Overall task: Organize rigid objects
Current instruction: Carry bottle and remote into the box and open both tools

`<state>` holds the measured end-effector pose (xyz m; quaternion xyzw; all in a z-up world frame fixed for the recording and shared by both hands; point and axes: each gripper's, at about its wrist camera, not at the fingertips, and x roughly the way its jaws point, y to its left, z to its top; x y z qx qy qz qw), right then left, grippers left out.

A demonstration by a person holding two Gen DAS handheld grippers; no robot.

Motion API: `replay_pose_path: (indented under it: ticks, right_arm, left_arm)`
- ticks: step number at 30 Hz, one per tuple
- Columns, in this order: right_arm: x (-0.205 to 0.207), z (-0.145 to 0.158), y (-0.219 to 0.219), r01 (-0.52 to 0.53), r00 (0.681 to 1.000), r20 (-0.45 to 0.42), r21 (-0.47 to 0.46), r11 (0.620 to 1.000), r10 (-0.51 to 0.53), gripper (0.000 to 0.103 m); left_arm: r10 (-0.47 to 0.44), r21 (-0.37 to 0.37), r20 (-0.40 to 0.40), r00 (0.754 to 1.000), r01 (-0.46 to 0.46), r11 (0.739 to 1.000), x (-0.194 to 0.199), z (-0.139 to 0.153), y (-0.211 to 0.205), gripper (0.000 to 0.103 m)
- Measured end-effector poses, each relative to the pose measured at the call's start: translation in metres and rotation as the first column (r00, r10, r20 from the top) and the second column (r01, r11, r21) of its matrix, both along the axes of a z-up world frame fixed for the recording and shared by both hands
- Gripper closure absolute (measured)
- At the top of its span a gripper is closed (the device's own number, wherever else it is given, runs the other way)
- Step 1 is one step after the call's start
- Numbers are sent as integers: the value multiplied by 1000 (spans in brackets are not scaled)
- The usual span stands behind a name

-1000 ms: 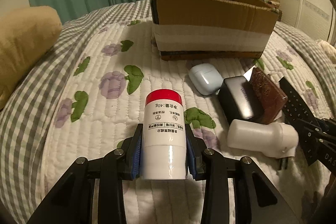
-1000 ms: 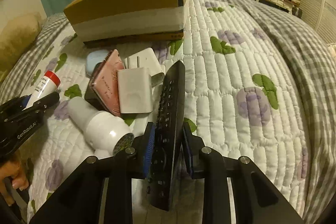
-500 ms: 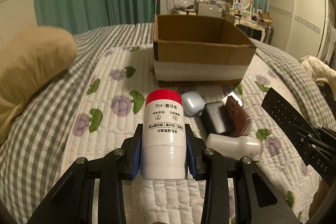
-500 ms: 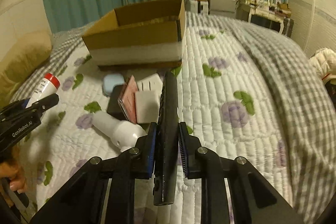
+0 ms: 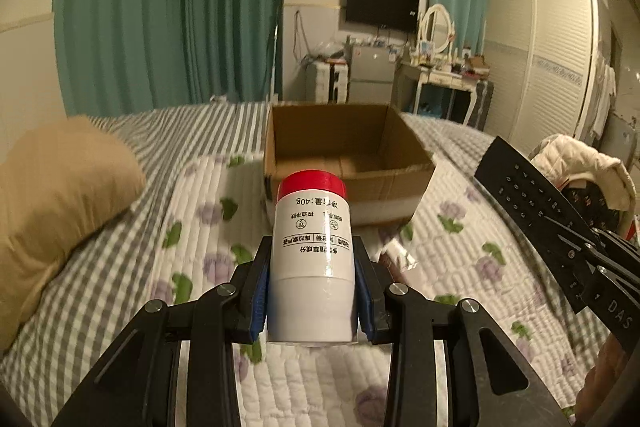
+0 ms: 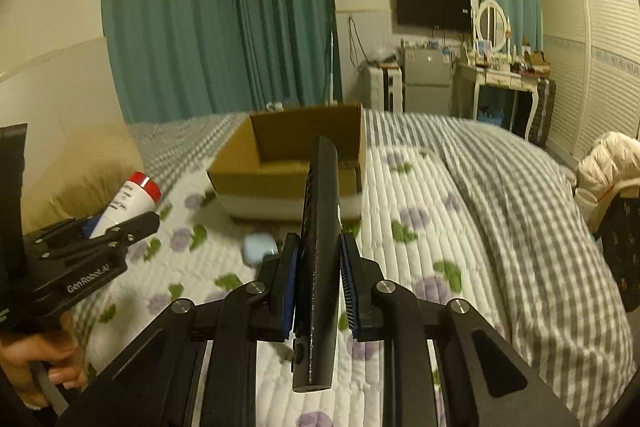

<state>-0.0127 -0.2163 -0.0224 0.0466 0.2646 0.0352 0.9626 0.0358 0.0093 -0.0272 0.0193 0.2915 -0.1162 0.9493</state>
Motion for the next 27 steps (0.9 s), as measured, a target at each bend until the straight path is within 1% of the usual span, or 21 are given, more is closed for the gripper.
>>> replay_pose_path:
  ticks: [4, 8, 9, 14, 15, 17, 18, 24, 27]
  right_arm:
    - [8, 16, 2, -15, 1000, 27, -13, 1000, 16, 83]
    - [20, 23, 1, -26, 999, 40, -15, 1000, 27, 83]
    - [30, 25, 1, -33, 998, 46, -15, 999, 33, 83]
    - [56, 22, -1, -48, 998, 38, -20, 999, 49, 83]
    - [56, 22, -1, -48, 998, 38, -20, 999, 49, 83]
    - [76, 18, -2, -55, 998, 36, -23, 998, 56, 83]
    - [76, 18, -2, -55, 998, 36, -23, 998, 56, 83]
    - [119, 12, -2, -74, 997, 23, -24, 997, 74, 83]
    - [139, 6, 3, -87, 996, 2, -38, 996, 87, 83]
  left_arm:
    - [-4, 8, 45, 999, 3, 1000, 10, 12, -6, 67]
    - [-7, 3, 65, 998, 7, 1000, 28, 19, -10, 67]
    - [-7, 1, 69, 998, 7, 1000, 32, 21, -11, 67]
    - [-11, -25, 81, 997, 13, 1000, 59, 28, -12, 67]
    - [-12, -27, 86, 996, 15, 1000, 63, 29, -13, 67]
    - [-18, -22, 99, 995, 20, 1000, 75, 31, -17, 67]
    - [-21, -21, 101, 995, 24, 999, 79, 31, -18, 67]
    - [-73, 6, 69, 995, 73, 997, 118, 23, -32, 67]
    - [-73, -8, 15, 997, 73, 997, 145, 11, -34, 67]
